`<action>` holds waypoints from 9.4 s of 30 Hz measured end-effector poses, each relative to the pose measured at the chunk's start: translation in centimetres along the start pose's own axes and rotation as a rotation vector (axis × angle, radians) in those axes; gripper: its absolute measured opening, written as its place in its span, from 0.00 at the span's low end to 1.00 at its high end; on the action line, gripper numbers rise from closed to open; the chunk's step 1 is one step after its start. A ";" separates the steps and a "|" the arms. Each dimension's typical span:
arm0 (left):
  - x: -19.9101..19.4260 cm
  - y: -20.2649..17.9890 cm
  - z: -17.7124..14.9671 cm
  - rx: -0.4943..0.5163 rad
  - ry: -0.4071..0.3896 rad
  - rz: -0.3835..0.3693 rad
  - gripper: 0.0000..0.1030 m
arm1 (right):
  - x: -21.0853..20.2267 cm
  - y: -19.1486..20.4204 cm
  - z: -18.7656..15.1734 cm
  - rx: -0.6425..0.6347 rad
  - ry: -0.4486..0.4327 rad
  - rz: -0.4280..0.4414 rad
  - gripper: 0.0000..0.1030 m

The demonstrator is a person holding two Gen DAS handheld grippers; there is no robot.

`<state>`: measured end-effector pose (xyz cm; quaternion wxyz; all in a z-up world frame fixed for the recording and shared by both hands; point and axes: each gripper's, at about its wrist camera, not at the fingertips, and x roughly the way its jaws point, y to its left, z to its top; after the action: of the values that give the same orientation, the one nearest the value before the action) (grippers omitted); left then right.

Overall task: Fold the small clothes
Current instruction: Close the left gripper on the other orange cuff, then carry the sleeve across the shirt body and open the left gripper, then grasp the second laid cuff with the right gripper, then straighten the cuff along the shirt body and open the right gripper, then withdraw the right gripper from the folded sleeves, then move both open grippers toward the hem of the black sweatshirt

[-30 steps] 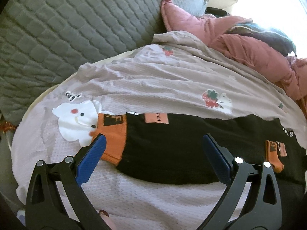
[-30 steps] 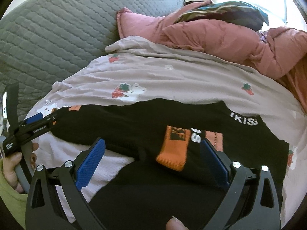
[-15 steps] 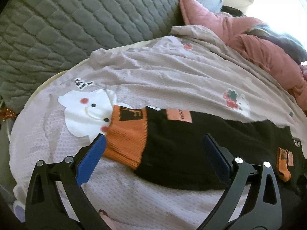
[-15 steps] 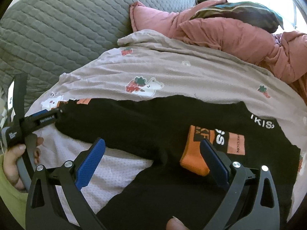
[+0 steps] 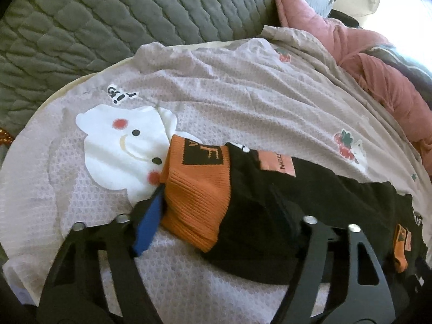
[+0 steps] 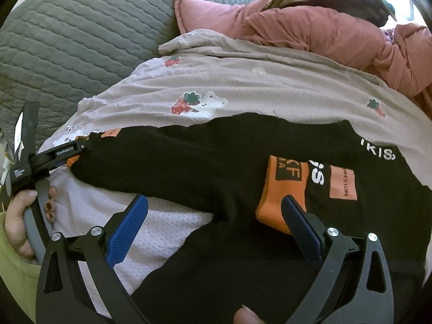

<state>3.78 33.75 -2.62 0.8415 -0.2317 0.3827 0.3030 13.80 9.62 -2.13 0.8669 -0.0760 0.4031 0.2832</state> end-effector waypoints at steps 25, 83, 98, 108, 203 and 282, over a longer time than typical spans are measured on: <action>-10.4 -9.9 -3.5 0.227 -0.211 -0.487 0.07 | -5.8 -8.8 -2.9 0.225 -0.072 -0.018 0.95; -5.4 -13.9 -5.6 0.259 -0.161 -0.352 0.58 | -0.9 -6.4 -5.1 0.210 0.005 0.042 0.39; -5.8 -13.0 -5.0 0.227 -0.178 -0.370 0.60 | -8.6 -8.4 -1.0 0.051 -0.248 -0.016 0.06; -6.4 -13.7 -5.9 0.271 -0.193 -0.390 0.60 | -12.5 -16.5 -0.5 0.128 -0.315 -0.206 0.05; -2.3 -27.7 -12.7 0.613 0.125 -0.431 0.74 | -5.1 -22.5 -8.9 0.304 0.064 -0.342 0.43; -15.3 -13.8 -17.1 0.510 0.064 -0.290 0.91 | -21.7 -19.3 -19.5 0.206 -0.090 -0.121 0.88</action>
<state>-3.36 8.27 1.34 0.8945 -0.0745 0.4358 0.0663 0.55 -22.67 -0.84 0.9029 0.0021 0.3852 0.1905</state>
